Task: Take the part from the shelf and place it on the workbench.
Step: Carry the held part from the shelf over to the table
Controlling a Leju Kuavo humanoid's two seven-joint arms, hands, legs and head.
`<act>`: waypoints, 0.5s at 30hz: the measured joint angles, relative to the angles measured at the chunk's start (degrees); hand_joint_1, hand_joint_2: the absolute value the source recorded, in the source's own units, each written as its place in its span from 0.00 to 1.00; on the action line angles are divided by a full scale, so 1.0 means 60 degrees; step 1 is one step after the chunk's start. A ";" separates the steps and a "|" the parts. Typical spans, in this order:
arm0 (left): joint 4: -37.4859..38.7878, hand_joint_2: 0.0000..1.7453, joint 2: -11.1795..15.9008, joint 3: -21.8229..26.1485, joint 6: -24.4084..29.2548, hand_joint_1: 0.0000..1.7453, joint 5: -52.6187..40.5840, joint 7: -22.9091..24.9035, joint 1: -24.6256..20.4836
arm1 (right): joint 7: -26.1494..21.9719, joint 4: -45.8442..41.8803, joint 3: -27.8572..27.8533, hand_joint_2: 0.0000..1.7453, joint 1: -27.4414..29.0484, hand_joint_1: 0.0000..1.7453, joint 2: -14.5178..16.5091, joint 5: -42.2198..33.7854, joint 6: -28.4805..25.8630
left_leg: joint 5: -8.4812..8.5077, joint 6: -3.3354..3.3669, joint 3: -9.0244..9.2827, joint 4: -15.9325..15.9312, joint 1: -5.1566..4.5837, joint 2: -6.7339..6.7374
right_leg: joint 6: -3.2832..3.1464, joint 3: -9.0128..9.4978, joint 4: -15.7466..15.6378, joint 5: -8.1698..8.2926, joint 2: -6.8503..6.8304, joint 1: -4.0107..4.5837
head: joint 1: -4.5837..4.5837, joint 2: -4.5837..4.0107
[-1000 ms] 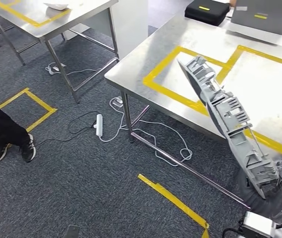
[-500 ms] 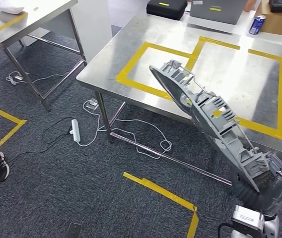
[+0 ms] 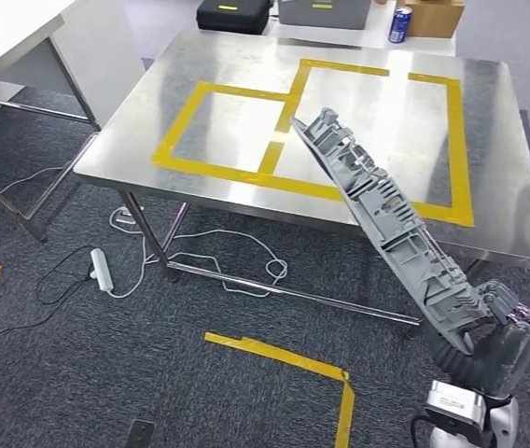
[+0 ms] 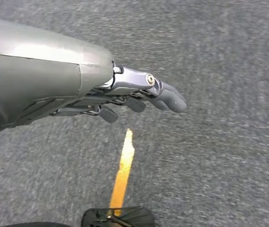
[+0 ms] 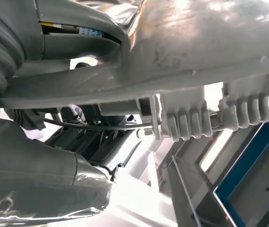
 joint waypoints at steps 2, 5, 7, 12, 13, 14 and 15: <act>0.0002 1.00 0.0007 -0.0001 0.0000 0.00 0.0000 -0.0010 -0.0008 | -0.0001 0.0003 0.0013 1.00 -0.0016 1.00 -0.0005 0.0000 0.0000 | 0.0442 0.0102 0.0373 -0.0942 0.0036 -0.0436 | 0.0061 -0.0055 0.0045 0.0017 0.0235 0.0005 | 0.0001 0.0000; 0.0004 1.00 0.0004 -0.0004 0.0000 0.00 0.0001 -0.0025 -0.0039 | -0.0001 0.0004 0.0042 1.00 -0.0003 1.00 -0.0019 0.0003 0.0000 | 0.0395 0.0194 0.0498 -0.1316 0.0048 -0.0464 | 0.0245 -0.0221 0.0050 0.0098 0.0523 -0.0023 | -0.0016 0.0000; 0.0004 1.00 -0.0007 -0.0008 0.0001 0.00 0.0001 -0.0033 -0.0064 | 0.0000 0.0005 0.0045 1.00 0.0023 1.00 -0.0046 0.0005 0.0000 | 0.0443 0.0278 0.0524 -0.1414 0.0072 -0.0247 | 0.0355 -0.0383 0.0197 -0.0001 0.0271 -0.0017 | 0.0018 0.0000; 0.0004 1.00 -0.0012 -0.0008 -0.0002 0.00 0.0001 -0.0048 -0.0025 | -0.0002 0.0033 0.0076 1.00 -0.0009 1.00 -0.0085 0.0005 0.0000 | 0.0445 0.0400 0.0552 -0.1460 0.0025 0.0425 | 0.0534 -0.1547 0.2600 -0.1051 -0.0587 -0.0035 | 0.0106 0.0000; 0.0004 1.00 -0.0010 -0.0007 -0.0002 0.00 0.0001 -0.0049 -0.0027 | -0.0001 0.0046 0.0081 1.00 0.0000 1.00 -0.0093 0.0005 0.0000 | 0.0434 0.0396 0.0558 -0.1458 0.0017 0.0551 | 0.0550 -0.1521 0.2583 -0.0943 -0.0620 -0.0045 | 0.0109 0.0000; 0.0004 1.00 -0.0010 -0.0007 -0.0003 0.00 0.0000 -0.0049 -0.0033 | 0.0000 0.0056 0.0082 1.00 0.0004 1.00 -0.0102 0.0005 0.0000 | 0.0420 0.0382 0.0575 -0.1457 0.0013 0.0671 | 0.0551 -0.1295 0.2194 -0.0691 -0.0675 -0.0052 | 0.0109 0.0000; 0.0004 1.00 -0.0012 -0.0007 -0.0004 0.00 0.0000 -0.0049 -0.0039 | 0.0000 0.0059 0.0084 1.00 0.0003 1.00 -0.0109 0.0005 0.0000 | 0.0398 0.0355 0.0601 -0.1456 0.0008 0.0780 | 0.0540 -0.0924 0.1551 -0.0387 -0.0810 -0.0053 | 0.0110 0.0000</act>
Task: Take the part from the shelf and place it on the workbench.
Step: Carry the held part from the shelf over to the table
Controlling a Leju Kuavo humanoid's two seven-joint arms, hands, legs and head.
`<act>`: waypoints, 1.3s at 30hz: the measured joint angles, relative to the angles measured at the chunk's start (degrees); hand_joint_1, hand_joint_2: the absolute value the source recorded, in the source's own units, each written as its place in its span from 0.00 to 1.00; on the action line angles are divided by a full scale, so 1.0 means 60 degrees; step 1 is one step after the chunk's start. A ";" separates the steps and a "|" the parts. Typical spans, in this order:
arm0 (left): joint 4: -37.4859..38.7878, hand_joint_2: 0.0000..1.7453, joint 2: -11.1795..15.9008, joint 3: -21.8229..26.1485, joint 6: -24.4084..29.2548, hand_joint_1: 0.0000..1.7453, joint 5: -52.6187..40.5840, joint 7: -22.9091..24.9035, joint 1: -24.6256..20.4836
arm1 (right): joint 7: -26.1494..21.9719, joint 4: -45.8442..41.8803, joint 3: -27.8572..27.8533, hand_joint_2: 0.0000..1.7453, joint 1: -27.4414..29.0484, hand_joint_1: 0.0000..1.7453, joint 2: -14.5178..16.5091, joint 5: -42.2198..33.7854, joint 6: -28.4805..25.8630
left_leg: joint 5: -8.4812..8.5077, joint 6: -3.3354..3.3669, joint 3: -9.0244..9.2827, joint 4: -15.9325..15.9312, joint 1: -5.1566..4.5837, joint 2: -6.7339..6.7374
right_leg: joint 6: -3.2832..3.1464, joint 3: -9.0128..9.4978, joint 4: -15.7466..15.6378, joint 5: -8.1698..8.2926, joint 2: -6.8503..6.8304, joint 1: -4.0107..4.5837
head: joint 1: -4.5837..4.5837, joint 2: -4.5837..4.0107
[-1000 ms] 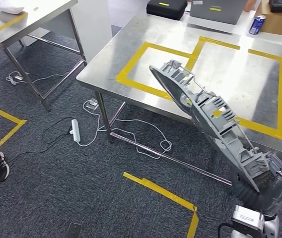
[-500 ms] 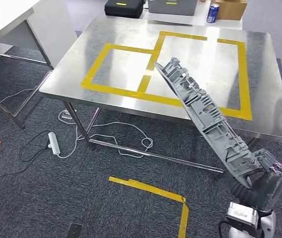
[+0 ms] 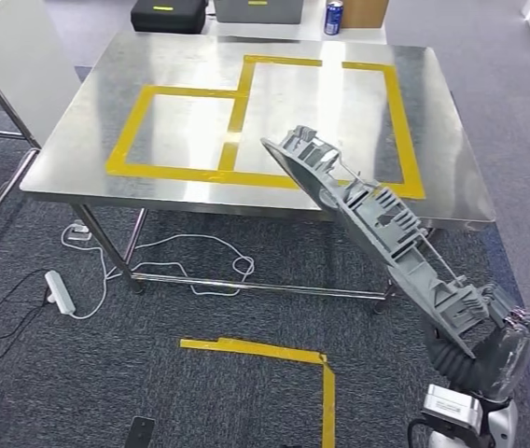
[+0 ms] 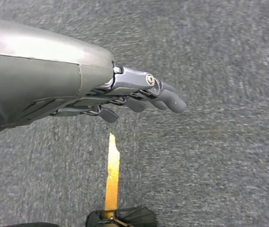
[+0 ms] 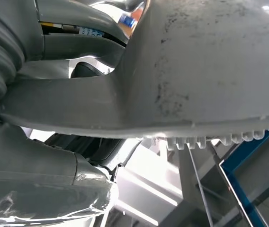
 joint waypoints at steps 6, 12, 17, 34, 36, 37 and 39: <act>0.0000 1.00 0.0002 -0.0001 -0.0004 0.00 0.0000 0.0000 -0.0023 | 0.0000 -0.0004 0.0005 1.00 -0.0009 1.00 -0.0012 -0.0005 0.0000 | -0.0145 -0.0250 0.0093 0.0065 -0.0116 0.0444 | -0.0348 0.0812 -0.1476 0.0367 -0.0340 0.0121 | -0.0030 0.0000; 0.0000 1.00 0.0004 -0.0004 -0.0004 0.00 0.0000 -0.0004 0.0028 | 0.0001 -0.0002 -0.0004 1.00 -0.0019 1.00 -0.0021 -0.0002 0.0000 | -0.1452 -0.0399 -0.1008 0.2575 -0.0019 -0.0510 | -0.0567 0.0792 -0.1503 0.0440 0.0332 0.0094 | -0.0065 0.0000; 0.0000 1.00 0.0020 -0.0004 -0.0003 0.00 0.0000 -0.0004 0.0026 | 0.0000 0.0002 -0.0005 1.00 -0.0016 1.00 -0.0021 -0.0001 0.0000 | -0.0119 -0.0214 -0.0369 0.0867 0.0007 -0.1059 | -0.0525 0.0775 -0.1437 0.0457 0.0978 0.0102 | -0.0060 0.0000; 0.0000 1.00 0.0019 -0.0018 -0.0001 0.00 0.0000 -0.0009 -0.0002 | 0.0000 0.0020 0.0053 1.00 -0.0029 1.00 -0.0025 -0.0001 0.0000 | -0.0003 -0.0165 -0.0103 0.0143 -0.0081 0.0074 | -0.0138 0.0856 -0.1378 0.0262 -0.0182 0.0026 | 0.0037 0.0000; 0.0000 1.00 0.0016 -0.0027 0.0000 0.00 0.0000 -0.0011 -0.0012 | 0.0000 0.0019 0.0054 1.00 -0.0011 1.00 -0.0027 -0.0003 0.0000 | -0.0010 -0.0250 -0.0104 0.0160 -0.0078 0.0148 | -0.0277 0.0848 -0.1399 0.0278 -0.0077 0.0053 | 0.0023 0.0000; 0.0000 1.00 0.0015 -0.0035 0.0000 0.00 0.0000 -0.0011 -0.0020 | 0.0000 0.0019 0.0052 1.00 -0.0001 1.00 -0.0030 -0.0003 0.0000 | -0.0066 -0.0298 -0.0115 0.0205 -0.0054 0.0092 | -0.0334 0.0841 -0.1409 0.0294 -0.0025 0.0053 | 0.0020 0.0000; 0.0000 1.00 0.0013 -0.0049 0.0000 0.00 0.0000 -0.0011 -0.0022 | 0.0000 0.0017 0.0050 1.00 -0.0013 1.00 -0.0035 0.0000 0.0000 | -0.0456 -0.0386 -0.0319 0.0711 -0.0011 -0.0188 | -0.0453 0.0845 -0.1435 0.0325 0.0065 0.0041 | 0.0000 0.0000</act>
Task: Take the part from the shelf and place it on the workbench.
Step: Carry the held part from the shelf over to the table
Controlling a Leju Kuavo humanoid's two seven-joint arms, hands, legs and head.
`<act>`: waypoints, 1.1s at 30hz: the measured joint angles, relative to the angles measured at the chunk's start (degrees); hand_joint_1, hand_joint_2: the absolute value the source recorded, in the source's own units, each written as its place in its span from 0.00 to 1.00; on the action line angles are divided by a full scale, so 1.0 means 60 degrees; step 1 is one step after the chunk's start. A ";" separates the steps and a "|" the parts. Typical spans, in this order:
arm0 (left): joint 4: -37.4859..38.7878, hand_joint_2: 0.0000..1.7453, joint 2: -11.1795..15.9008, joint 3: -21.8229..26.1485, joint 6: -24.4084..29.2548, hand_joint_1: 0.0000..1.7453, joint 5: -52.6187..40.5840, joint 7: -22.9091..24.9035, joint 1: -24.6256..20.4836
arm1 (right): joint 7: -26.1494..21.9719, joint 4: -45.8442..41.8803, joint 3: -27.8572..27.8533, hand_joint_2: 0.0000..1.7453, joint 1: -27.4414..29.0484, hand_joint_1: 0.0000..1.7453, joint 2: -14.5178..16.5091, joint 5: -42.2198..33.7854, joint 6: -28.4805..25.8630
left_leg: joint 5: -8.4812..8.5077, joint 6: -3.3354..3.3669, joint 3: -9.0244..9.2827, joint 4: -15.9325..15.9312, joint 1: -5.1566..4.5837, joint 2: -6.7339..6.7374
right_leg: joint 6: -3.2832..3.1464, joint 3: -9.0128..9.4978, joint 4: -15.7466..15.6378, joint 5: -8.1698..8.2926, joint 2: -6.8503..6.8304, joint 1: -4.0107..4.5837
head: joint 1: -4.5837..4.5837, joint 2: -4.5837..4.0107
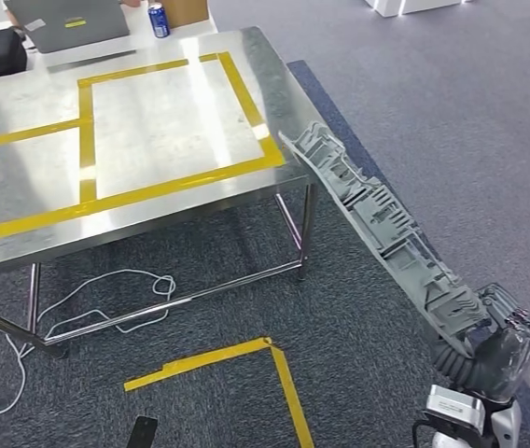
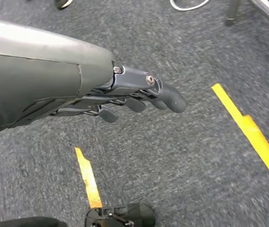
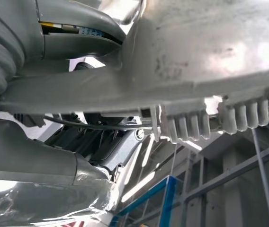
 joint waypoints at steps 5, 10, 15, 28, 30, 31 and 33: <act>0.0000 1.00 0.0005 -0.0005 0.0000 0.00 0.0000 0.0000 0.0068 | 0.0003 0.0005 -0.0003 1.00 -0.0003 1.00 -0.0001 -0.0002 0.0000 | -0.0714 0.0028 -0.0969 0.2041 0.0006 -0.0328 | -0.0097 0.0004 0.0004 0.0001 0.0272 0.0048 | -0.0022 0.0000; 0.0000 1.00 0.0018 -0.0007 0.0000 0.00 0.0000 0.0000 0.0032 | 0.0004 0.0005 -0.0001 1.00 -0.0005 1.00 -0.0001 -0.0001 0.0000 | 0.0512 0.0249 0.0022 -0.0251 -0.0032 -0.0557 | -0.0016 -0.0016 0.0043 0.0007 0.0495 0.0088 | -0.0017 0.0000; 0.0000 1.00 0.0012 -0.0011 0.0003 0.00 0.0000 -0.0002 0.0011 | 0.0004 0.0003 0.0003 1.00 -0.0004 1.00 -0.0001 0.0001 0.0000 | 0.0587 0.0389 0.0091 -0.0574 -0.0005 -0.0499 | 0.0221 -0.0319 0.0431 -0.0238 0.0369 0.0047 | 0.0023 0.0000; 0.0000 1.00 0.0010 -0.0013 0.0000 0.00 0.0000 -0.0004 0.0031 | 0.0000 0.0028 0.0043 1.00 0.0002 1.00 -0.0004 -0.0001 0.0000 | 0.0542 0.0141 0.0043 -0.0477 -0.0052 -0.0291 | 0.0140 0.0047 0.0061 -0.0104 0.0019 0.0006 | 0.0020 0.0000; 0.0000 1.00 0.0007 -0.0013 0.0000 0.00 0.0000 -0.0004 0.0021 | 0.0000 0.0028 0.0038 1.00 -0.0002 1.00 -0.0008 0.0000 0.0000 | 0.0285 0.0048 -0.0079 -0.0171 -0.0019 -0.0310 | 0.0012 0.0058 0.0029 -0.0070 0.0037 0.0001 | -0.0004 0.0000; 0.0000 1.00 0.0006 -0.0013 0.0000 0.00 0.0000 -0.0004 0.0021 | 0.0000 0.0028 0.0038 1.00 -0.0005 1.00 -0.0008 0.0001 0.0000 | 0.0025 0.0012 -0.0255 0.0236 -0.0010 -0.0325 | -0.0041 0.0064 0.0017 -0.0059 0.0039 -0.0003 | -0.0022 0.0000; 0.0000 1.00 0.0005 -0.0013 0.0000 0.00 0.0000 -0.0004 0.0034 | 0.0001 0.0030 0.0039 1.00 -0.0003 1.00 -0.0008 0.0000 0.0000 | -0.0550 -0.0016 -0.0798 0.1432 -0.0008 -0.0335 | -0.0100 0.0063 0.0021 -0.0065 0.0049 0.0016 | -0.0042 0.0000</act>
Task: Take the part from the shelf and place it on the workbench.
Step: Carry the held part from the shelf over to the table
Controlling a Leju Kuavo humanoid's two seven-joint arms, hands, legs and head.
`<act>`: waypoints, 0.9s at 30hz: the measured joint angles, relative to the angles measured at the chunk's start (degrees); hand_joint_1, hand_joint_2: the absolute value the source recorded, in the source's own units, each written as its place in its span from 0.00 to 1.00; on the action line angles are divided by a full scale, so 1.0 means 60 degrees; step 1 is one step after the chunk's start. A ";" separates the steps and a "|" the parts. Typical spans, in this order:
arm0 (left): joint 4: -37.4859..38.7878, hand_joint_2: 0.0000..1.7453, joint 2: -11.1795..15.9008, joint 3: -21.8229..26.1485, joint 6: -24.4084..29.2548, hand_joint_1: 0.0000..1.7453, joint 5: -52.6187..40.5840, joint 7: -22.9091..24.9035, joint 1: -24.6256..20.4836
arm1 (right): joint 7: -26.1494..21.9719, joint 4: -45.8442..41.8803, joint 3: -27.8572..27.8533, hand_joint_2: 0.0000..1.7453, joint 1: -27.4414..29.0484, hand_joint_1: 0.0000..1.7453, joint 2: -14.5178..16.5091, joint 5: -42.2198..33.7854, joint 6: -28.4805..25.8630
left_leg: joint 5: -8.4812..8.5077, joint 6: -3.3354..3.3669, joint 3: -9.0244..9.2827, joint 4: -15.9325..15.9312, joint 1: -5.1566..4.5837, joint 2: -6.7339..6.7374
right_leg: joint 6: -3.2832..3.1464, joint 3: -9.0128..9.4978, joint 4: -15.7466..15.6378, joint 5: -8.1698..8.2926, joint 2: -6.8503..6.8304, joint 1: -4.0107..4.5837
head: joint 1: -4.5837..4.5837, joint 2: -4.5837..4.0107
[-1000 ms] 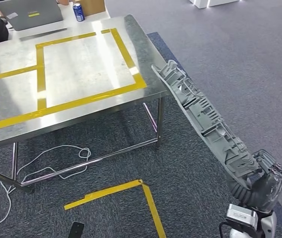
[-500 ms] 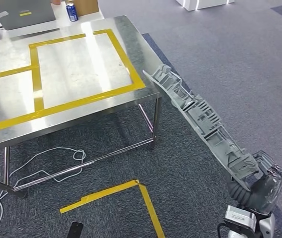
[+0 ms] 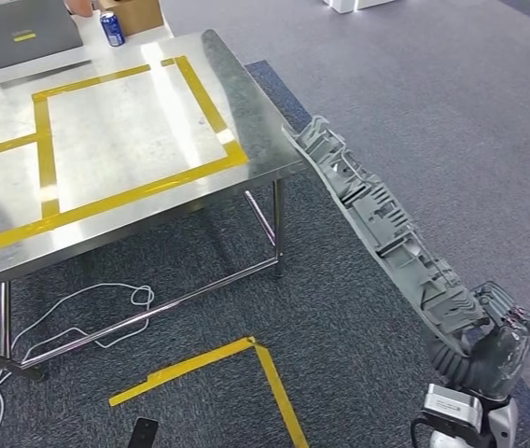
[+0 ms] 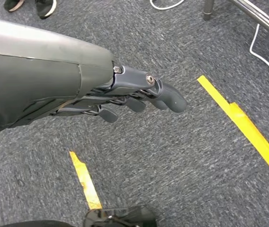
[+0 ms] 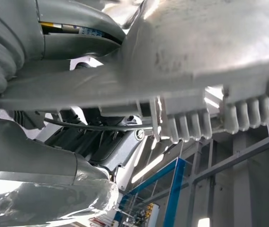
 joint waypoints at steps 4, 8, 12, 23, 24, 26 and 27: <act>0.0000 1.00 0.0007 0.0000 0.0000 0.00 0.0000 0.0000 0.0020 | 0.0003 0.0002 -0.0001 1.00 0.0004 1.00 0.0000 -0.0001 0.0000 | 0.0436 0.0076 -0.0053 0.0064 -0.0004 -0.0009 | -0.0012 0.0021 0.0006 -0.0006 0.0072 0.0032 | 0.0000 0.0000; 0.0000 1.00 0.0015 0.0000 0.0000 0.00 0.0000 0.0000 -0.0006 | 0.0002 0.0002 -0.0001 1.00 0.0001 1.00 0.0000 0.0000 0.0000 | 0.1125 0.0230 0.0787 -0.1769 -0.0041 -0.0110 | 0.0086 -0.0026 0.0042 0.0005 0.0134 0.0069 | 0.0008 0.0000; 0.0000 1.00 0.0009 0.0000 0.0003 0.00 0.0001 0.0000 -0.0009 | 0.0003 -0.0001 0.0003 1.00 -0.0002 1.00 -0.0003 0.0001 0.0000 | 0.1187 0.0371 0.0828 -0.1986 -0.0026 -0.0092 | 0.0291 -0.0195 0.0233 -0.0137 0.0120 0.0037 | 0.0029 0.0000; 0.0000 1.00 0.0066 -0.0005 0.0312 0.00 -0.0028 0.0000 -0.0010 | -0.0133 -0.0015 0.0045 1.00 0.0422 1.00 0.0011 0.1028 -0.0032 | 0.1258 0.0270 0.0716 -0.1932 -0.0024 -0.0542 | 0.0462 0.0170 0.0093 -0.0199 0.0514 -0.0146 | 0.0064 0.0000; 0.0000 1.00 0.0071 -0.0006 0.0312 0.00 -0.0029 0.0000 -0.0008 | -0.0144 -0.0023 0.0046 1.00 0.0442 1.00 0.0021 0.1033 -0.0033 | 0.1282 0.0211 0.0676 -0.1919 -0.0022 -0.0602 | 0.0410 0.0212 0.0035 -0.0233 0.0511 -0.0122 | 0.0054 0.0000; 0.0000 1.00 0.0077 -0.0007 0.0313 0.00 -0.0030 0.0000 0.0013 | -0.0158 -0.0031 0.0046 1.00 0.0476 1.00 0.0036 0.1041 -0.0033 | 0.1280 0.0115 0.0635 -0.1902 0.0020 -0.0675 | 0.0286 0.0218 0.0005 -0.0206 0.0378 -0.0101 | 0.0052 0.0000; 0.0000 1.00 0.0080 -0.0007 0.0314 0.00 -0.0031 0.0000 0.0017 | -0.0158 -0.0033 0.0046 1.00 0.0484 1.00 0.0040 0.1046 -0.0033 | 0.1180 0.0073 0.0581 -0.1782 0.0031 -0.0617 | 0.0222 0.0238 -0.0022 -0.0192 0.0300 -0.0100 | 0.0026 0.0000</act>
